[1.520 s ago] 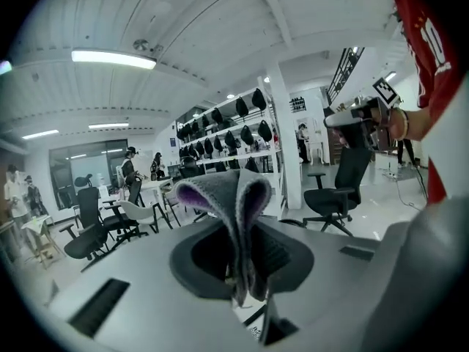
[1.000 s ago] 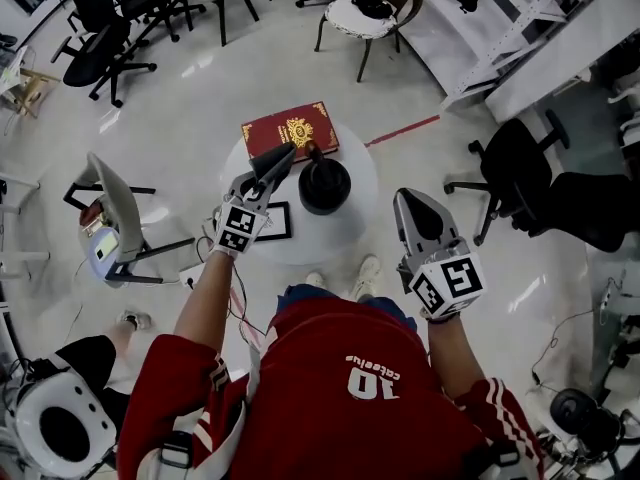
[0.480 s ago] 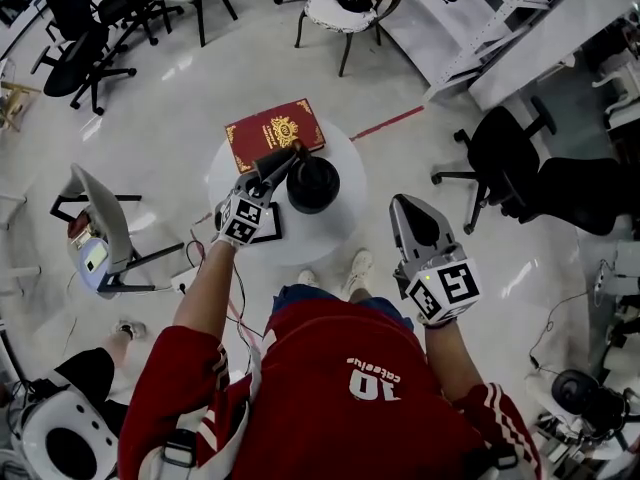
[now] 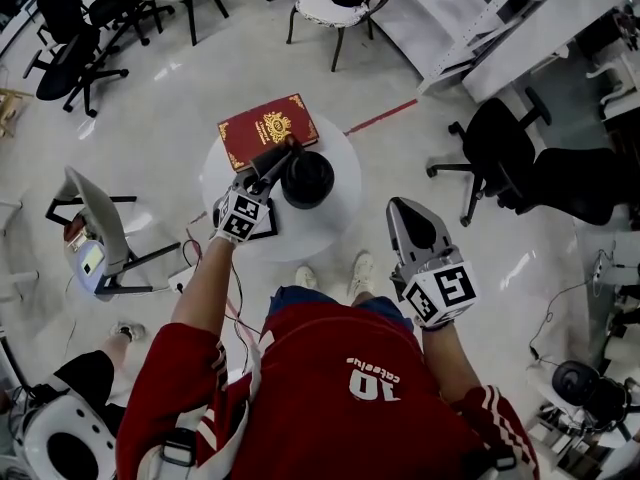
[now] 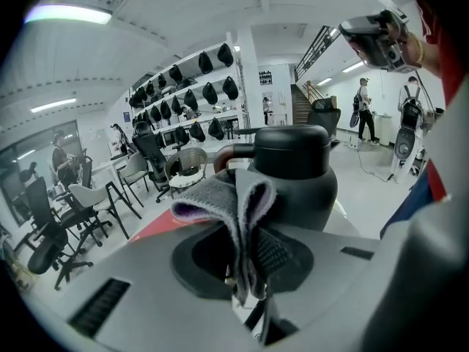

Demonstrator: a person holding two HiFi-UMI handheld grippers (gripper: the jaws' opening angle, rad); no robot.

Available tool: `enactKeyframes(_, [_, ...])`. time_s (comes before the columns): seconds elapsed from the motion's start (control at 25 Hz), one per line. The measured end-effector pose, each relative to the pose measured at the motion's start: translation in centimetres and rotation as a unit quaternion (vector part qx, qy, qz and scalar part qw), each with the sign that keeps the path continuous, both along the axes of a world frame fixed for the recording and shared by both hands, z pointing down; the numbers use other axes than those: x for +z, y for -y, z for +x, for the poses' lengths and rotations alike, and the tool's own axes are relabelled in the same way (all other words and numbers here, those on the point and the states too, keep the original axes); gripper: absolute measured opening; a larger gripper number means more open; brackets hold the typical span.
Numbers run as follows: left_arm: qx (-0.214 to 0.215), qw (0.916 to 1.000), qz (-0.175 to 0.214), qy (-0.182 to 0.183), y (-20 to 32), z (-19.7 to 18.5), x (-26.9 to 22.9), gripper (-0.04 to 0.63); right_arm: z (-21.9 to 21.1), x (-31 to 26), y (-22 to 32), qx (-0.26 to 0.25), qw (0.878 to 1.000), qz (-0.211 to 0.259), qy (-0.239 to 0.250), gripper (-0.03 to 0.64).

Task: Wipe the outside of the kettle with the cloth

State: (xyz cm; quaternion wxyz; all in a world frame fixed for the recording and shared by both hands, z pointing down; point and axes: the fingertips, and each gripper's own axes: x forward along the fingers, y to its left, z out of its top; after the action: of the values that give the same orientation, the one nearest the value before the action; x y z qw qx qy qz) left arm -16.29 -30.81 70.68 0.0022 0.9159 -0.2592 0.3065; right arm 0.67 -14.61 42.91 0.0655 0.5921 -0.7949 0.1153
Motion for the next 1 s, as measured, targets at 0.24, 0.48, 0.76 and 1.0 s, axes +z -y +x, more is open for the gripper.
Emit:
enactKeyframes(0.24, [-0.007,0.9999,-0.006,-0.007,-1.1,0.3,-0.4,0.048,0.4,0.0,-0.4,-0.01,1.0,0.004,0.001,0.017])
enactKeyframes(0.48, [-0.024,0.9996,-0.006,-0.009,-2.7,0.7,-1.2,0.048,0.7,-0.3,0.4,-0.034,0.999,0.014,0.008,0.017])
enactKeyframes(0.76, [-0.043,0.999,-0.006,-0.01,-4.7,1.0,-1.7,0.048,1.4,-0.4,0.7,-0.059,0.998,0.026,0.02,0.017])
enactKeyframes(1.0, [-0.052,0.9986,-0.001,0.0,-6.7,1.2,-2.1,0.048,2.3,-1.6,-0.6,-0.077,0.996,0.036,0.026,0.017])
